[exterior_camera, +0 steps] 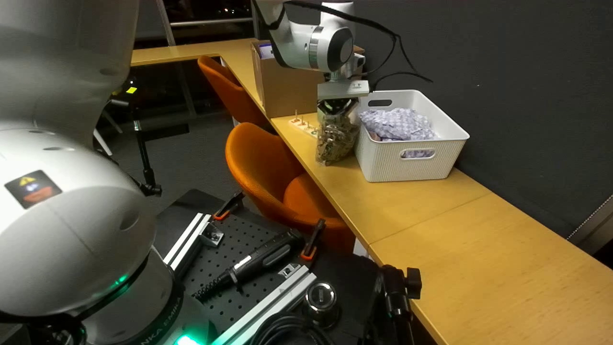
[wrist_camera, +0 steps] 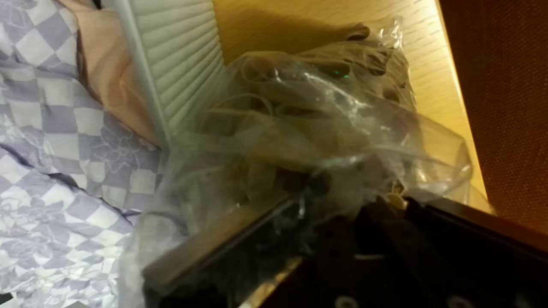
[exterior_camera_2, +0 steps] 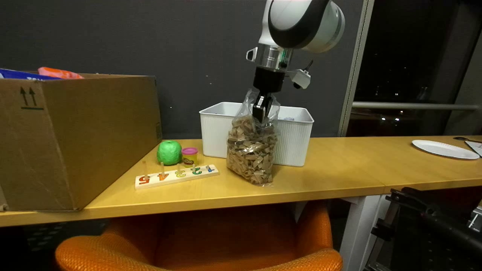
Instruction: Remove the rubber band from the packet
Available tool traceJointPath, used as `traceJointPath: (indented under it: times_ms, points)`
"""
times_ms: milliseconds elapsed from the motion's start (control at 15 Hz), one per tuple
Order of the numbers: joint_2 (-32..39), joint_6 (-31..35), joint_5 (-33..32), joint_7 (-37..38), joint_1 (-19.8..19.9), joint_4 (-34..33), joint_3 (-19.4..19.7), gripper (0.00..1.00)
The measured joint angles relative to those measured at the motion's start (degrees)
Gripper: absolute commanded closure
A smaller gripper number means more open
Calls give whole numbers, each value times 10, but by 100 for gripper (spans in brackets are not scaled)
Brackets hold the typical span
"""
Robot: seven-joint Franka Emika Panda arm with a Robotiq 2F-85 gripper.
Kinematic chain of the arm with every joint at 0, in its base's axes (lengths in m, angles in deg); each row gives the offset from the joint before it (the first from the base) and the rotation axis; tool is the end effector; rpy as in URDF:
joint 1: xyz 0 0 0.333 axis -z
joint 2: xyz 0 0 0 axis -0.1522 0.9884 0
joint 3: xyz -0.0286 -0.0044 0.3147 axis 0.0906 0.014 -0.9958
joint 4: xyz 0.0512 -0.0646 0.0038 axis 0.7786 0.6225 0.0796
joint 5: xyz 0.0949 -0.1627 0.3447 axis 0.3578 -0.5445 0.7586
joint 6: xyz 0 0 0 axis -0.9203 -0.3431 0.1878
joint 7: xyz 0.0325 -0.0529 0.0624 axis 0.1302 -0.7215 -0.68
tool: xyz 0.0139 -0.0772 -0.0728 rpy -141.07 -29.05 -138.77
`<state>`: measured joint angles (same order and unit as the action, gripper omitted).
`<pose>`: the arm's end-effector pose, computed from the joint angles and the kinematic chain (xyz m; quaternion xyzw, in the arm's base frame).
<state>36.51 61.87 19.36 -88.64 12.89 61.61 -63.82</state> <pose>0.6687 -0.0085 0.2554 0.9663 0.2364 0.0973 0.0306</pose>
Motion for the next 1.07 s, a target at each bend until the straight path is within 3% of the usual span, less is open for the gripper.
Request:
traceJointPath:
  times_ms: [1067]
  points:
    - [-148, 2, -45, 36, -4, 41, 8, 98]
